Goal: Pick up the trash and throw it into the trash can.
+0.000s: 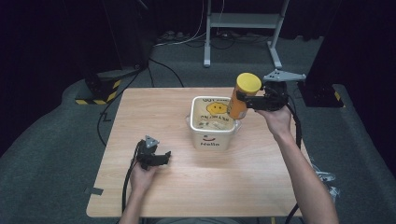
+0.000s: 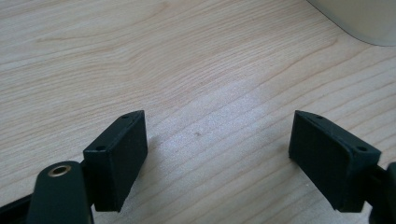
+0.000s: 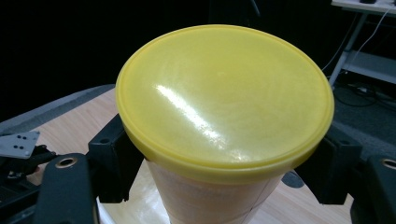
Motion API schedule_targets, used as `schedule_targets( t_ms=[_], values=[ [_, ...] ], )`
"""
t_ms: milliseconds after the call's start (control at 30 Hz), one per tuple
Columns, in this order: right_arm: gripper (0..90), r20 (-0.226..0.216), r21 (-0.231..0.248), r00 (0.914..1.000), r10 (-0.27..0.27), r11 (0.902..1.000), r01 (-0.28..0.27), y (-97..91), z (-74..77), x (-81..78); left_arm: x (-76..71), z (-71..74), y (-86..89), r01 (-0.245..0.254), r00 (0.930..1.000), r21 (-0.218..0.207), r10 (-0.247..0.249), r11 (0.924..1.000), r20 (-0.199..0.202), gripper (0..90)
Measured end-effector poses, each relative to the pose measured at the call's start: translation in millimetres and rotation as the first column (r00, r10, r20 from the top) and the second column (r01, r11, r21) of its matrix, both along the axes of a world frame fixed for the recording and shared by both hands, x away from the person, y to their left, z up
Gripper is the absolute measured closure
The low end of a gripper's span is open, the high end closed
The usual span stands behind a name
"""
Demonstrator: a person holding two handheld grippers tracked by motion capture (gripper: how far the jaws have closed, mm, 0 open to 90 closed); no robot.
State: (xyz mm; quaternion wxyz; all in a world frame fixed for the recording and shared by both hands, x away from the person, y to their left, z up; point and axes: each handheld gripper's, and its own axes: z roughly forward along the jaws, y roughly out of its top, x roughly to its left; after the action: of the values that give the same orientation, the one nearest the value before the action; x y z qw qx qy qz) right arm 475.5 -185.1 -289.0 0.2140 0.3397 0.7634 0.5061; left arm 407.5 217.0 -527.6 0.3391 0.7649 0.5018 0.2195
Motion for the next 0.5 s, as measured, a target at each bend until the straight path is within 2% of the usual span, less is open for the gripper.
schedule_targets(
  t_ms=[500],
  values=[
    [24.2, -0.010, 0.010, 0.9987, 0.050, 0.9987, -0.050, 22.2, -2.6, 5.0, 0.0, 0.0, 0.0, 0.001, 1.0000, 0.000, -0.001, 1.0000, 0.000, 19.8]
  ],
)
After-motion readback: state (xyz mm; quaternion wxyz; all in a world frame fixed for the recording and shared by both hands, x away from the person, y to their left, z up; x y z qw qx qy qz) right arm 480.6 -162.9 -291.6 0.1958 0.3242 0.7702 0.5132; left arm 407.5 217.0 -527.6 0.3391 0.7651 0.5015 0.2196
